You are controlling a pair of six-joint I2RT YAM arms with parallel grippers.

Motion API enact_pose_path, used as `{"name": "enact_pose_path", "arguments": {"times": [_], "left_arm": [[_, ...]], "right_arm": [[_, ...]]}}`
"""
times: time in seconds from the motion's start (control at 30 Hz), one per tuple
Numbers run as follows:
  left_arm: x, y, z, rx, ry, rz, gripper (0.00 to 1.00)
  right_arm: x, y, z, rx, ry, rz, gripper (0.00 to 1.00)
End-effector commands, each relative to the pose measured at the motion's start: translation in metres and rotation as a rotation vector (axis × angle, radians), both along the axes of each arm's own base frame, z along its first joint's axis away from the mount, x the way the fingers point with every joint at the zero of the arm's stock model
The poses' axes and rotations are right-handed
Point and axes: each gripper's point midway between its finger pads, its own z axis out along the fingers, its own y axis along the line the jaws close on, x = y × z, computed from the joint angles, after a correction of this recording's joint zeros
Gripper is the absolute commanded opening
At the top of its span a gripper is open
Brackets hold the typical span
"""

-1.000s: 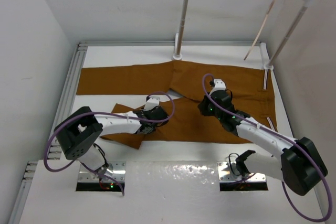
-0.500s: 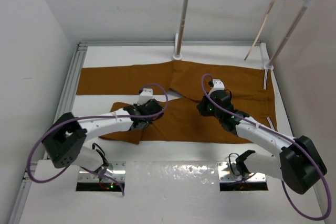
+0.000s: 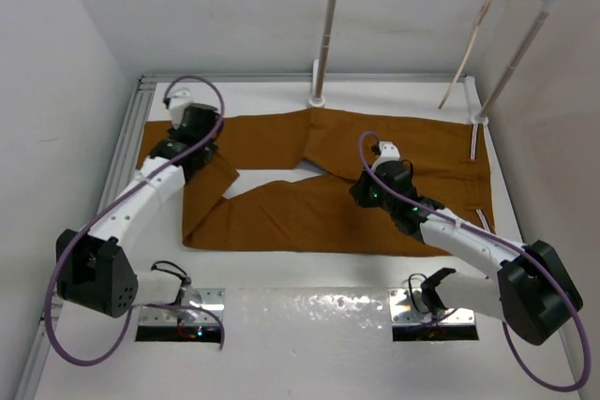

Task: Place the trousers on the hanger
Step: Flatten out the trousers at the center of the board.

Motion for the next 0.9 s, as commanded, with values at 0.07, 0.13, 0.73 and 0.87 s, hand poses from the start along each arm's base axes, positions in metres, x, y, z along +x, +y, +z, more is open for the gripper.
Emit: {"name": "enact_pose_path", "arguments": {"times": [0.07,0.13,0.73,0.87], "left_arm": [[0.011,0.07,0.029,0.013,-0.023,0.059,0.0],[0.013,0.091,0.028,-0.013,-0.02,0.076,0.0],[0.039,0.203,0.03,-0.194,-0.127,0.309,0.0],[0.048,0.216,0.014,-0.239,-0.125,0.297,0.0]], "right_arm": [[0.005,0.002,0.003,0.025,-0.023,-0.012,0.0],[0.006,0.002,0.004,0.029,-0.025,-0.01,0.0],[0.005,0.004,0.006,0.038,-0.03,0.004,0.0],[0.005,0.003,0.006,0.032,-0.03,0.001,0.0]]}}
